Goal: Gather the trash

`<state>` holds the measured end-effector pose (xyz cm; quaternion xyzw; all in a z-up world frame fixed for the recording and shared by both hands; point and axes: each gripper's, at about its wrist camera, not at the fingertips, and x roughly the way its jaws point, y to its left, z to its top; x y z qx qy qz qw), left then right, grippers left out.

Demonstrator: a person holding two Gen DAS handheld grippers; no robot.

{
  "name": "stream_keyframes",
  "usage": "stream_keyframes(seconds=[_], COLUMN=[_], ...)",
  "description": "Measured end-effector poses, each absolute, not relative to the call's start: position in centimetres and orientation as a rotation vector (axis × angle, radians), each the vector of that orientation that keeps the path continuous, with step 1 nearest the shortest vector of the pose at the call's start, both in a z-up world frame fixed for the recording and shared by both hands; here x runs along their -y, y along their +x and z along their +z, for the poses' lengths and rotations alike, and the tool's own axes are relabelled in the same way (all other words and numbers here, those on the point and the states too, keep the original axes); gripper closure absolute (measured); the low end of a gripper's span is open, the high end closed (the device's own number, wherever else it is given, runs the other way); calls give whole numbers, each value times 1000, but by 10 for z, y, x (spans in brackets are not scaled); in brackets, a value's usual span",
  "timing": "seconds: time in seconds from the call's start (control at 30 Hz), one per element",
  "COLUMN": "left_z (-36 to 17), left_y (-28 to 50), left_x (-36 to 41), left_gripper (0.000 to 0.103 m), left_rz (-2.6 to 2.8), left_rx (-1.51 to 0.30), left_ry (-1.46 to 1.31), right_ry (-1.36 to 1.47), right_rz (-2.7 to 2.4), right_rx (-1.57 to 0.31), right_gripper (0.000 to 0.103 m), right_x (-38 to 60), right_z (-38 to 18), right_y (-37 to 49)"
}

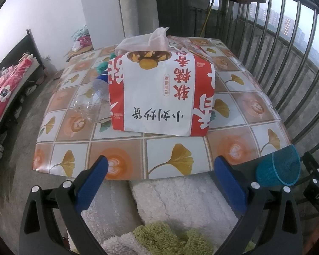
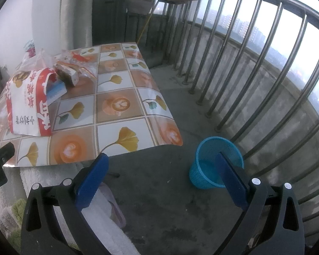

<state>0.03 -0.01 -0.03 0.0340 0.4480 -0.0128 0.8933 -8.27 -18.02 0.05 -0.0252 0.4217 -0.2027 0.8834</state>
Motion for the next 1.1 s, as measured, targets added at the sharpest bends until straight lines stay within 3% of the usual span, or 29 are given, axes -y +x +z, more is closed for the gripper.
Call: stream_keyframes(seconds=[1.1], left_z=[-1], left_y=[0], left_x=[-21], left_gripper=[6], left_rz=[-17], left_rx=[-934], left_ry=[77], right_ry=[-58], right_rz=[-416], right_rx=[-876], right_gripper=[8], right_x=[172], right_z=[3], right_y=[-76])
